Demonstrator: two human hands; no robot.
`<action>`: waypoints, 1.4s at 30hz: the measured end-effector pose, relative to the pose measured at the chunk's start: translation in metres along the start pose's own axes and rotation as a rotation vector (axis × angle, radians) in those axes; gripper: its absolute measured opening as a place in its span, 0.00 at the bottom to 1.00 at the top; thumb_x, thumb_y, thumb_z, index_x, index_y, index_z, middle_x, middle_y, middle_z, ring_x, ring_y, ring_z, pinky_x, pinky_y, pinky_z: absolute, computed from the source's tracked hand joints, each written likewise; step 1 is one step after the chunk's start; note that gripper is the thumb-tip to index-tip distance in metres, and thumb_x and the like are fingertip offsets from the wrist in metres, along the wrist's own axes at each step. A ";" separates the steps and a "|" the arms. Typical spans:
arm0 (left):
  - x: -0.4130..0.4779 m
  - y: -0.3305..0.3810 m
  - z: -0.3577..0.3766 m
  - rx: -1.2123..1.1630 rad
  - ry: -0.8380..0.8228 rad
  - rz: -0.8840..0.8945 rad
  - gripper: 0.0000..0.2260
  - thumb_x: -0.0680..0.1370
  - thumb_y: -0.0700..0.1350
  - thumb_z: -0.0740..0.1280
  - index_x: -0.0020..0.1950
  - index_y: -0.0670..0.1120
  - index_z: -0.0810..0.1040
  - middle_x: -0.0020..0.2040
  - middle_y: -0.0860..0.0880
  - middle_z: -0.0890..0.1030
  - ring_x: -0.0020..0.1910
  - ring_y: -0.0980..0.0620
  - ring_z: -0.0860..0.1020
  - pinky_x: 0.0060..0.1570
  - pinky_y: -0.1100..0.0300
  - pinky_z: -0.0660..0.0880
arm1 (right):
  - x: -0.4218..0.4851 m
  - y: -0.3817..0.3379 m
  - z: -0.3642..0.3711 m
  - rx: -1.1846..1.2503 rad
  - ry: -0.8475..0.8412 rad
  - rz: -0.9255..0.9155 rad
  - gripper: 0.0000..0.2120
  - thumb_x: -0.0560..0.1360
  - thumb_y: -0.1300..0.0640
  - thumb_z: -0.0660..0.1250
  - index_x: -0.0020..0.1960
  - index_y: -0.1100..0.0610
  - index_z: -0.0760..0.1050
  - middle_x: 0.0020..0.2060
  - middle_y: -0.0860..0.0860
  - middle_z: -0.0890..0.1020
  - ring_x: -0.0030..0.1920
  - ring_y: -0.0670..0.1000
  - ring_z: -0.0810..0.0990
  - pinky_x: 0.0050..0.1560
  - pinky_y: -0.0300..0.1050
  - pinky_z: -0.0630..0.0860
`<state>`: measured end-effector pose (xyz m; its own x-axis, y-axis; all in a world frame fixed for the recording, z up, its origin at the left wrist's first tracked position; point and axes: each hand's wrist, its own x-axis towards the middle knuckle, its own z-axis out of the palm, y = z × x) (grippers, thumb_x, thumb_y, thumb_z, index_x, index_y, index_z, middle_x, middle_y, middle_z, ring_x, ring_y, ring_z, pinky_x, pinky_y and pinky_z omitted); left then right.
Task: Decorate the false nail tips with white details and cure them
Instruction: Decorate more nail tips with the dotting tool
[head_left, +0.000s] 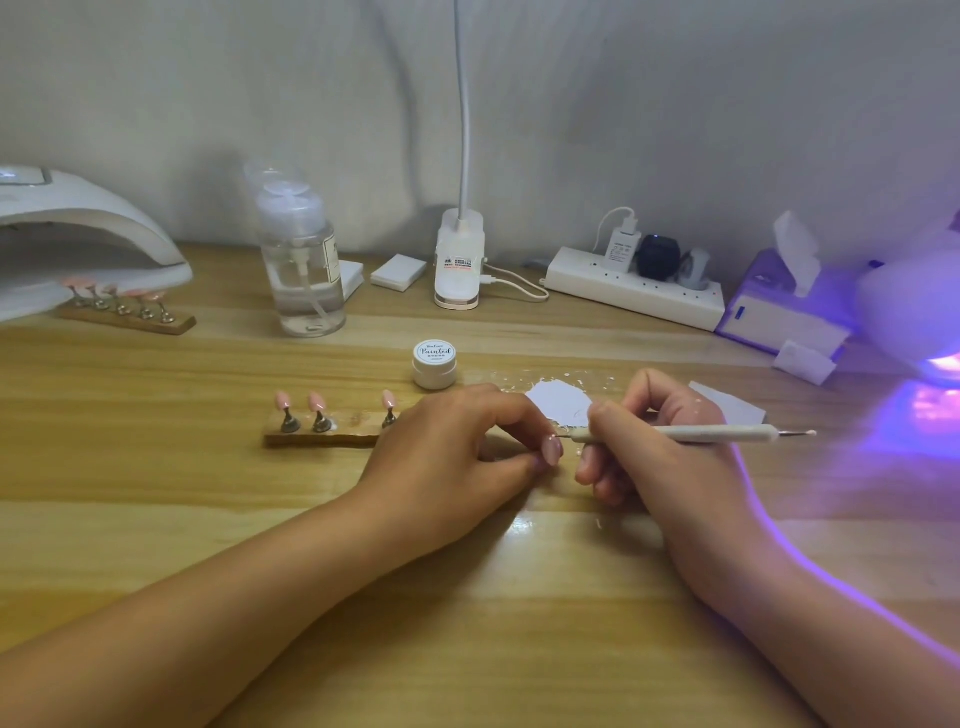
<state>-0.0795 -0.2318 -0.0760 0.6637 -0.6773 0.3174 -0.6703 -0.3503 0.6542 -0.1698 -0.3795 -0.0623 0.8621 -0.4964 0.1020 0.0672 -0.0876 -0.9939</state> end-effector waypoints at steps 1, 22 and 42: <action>0.000 0.000 0.000 0.001 0.001 0.000 0.05 0.73 0.46 0.73 0.42 0.58 0.83 0.40 0.73 0.75 0.36 0.72 0.72 0.39 0.62 0.65 | 0.000 0.000 0.000 -0.002 -0.004 -0.004 0.11 0.73 0.65 0.66 0.35 0.57 0.66 0.24 0.57 0.80 0.22 0.48 0.73 0.24 0.36 0.70; -0.002 0.001 0.001 -0.036 -0.002 -0.013 0.04 0.74 0.49 0.72 0.43 0.59 0.81 0.42 0.64 0.80 0.33 0.72 0.72 0.39 0.62 0.67 | 0.022 0.014 -0.026 -0.277 0.135 -0.054 0.11 0.76 0.52 0.70 0.42 0.52 0.69 0.32 0.51 0.85 0.24 0.46 0.75 0.25 0.38 0.66; -0.001 0.002 0.000 -0.039 -0.004 -0.013 0.04 0.73 0.50 0.71 0.42 0.60 0.81 0.41 0.69 0.78 0.34 0.71 0.73 0.40 0.61 0.67 | 0.002 -0.007 -0.008 0.017 0.096 -0.113 0.10 0.74 0.50 0.72 0.45 0.53 0.73 0.35 0.52 0.86 0.29 0.46 0.78 0.24 0.36 0.71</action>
<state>-0.0814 -0.2318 -0.0756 0.6713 -0.6751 0.3060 -0.6478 -0.3337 0.6848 -0.1726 -0.3863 -0.0550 0.7969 -0.5642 0.2161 0.1703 -0.1335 -0.9763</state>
